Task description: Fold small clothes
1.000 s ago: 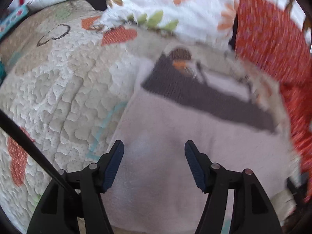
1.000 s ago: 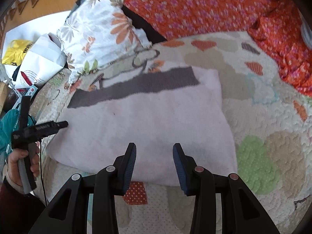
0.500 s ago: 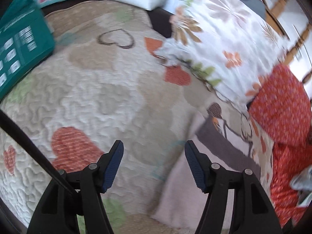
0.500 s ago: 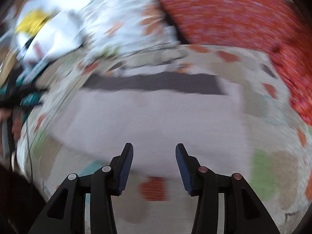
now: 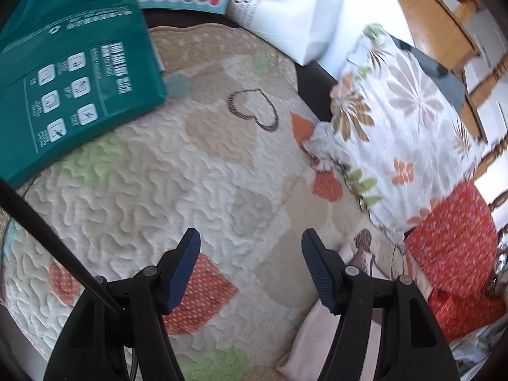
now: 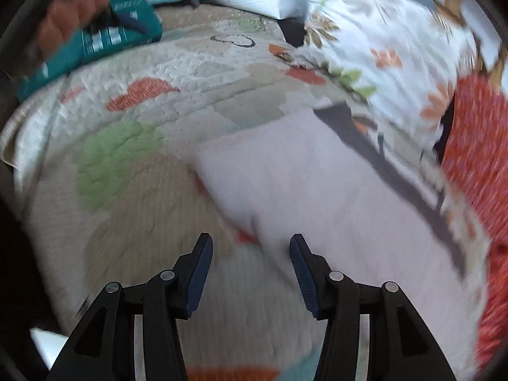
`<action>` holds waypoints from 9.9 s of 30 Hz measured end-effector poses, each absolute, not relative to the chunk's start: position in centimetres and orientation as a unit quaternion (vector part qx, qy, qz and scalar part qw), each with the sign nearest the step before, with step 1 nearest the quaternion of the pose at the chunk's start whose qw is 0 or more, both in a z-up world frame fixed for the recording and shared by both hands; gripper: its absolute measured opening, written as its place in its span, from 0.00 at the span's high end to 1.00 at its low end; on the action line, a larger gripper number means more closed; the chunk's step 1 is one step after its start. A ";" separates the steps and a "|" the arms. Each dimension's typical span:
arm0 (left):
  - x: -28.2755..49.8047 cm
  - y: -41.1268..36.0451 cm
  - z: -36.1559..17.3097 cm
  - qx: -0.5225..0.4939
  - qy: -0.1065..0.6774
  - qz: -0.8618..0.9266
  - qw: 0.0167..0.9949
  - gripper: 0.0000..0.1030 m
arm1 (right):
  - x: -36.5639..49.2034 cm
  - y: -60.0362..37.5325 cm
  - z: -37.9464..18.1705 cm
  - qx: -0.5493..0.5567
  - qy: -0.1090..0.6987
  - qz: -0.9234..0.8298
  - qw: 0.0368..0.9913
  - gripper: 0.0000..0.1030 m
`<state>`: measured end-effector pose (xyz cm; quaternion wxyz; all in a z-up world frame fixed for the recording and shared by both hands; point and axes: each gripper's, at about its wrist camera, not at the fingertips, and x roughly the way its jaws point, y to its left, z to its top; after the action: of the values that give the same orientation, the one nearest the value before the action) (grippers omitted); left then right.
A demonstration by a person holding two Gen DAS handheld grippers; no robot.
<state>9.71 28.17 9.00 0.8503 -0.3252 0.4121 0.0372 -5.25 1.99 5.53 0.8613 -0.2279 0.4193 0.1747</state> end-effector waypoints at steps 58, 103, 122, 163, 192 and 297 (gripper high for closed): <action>3.9 -1.9 4.8 -0.059 0.524 -0.200 0.826 0.36 | -8.9 -41.4 9.7 0.309 0.424 -0.009 0.851 0.73; 8.9 -14.9 2.4 -0.181 0.562 -0.381 0.712 0.65 | 3.8 -42.9 2.8 0.380 0.476 0.074 0.789 0.77; 5.1 -7.7 5.8 -0.119 0.507 -0.284 0.805 0.42 | -1.8 -42.0 11.2 0.365 0.387 0.053 0.845 0.68; 1.6 -8.1 7.2 -0.001 0.482 -0.225 0.847 0.34 | -2.8 -33.0 7.7 0.298 0.496 0.180 0.796 0.72; 1.9 -5.1 9.7 0.050 0.407 -0.136 0.902 0.31 | 1.3 -28.6 4.5 0.341 0.524 0.264 0.735 0.67; -4.2 -6.4 -0.2 0.019 0.496 -0.055 0.867 0.00 | -10.9 -32.7 5.6 0.080 0.508 -0.085 0.854 0.39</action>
<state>-4.18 -6.36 -0.21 0.8667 0.0192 0.4955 -0.0546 -10.88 -32.71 5.61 0.8536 0.0800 0.5075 -0.0854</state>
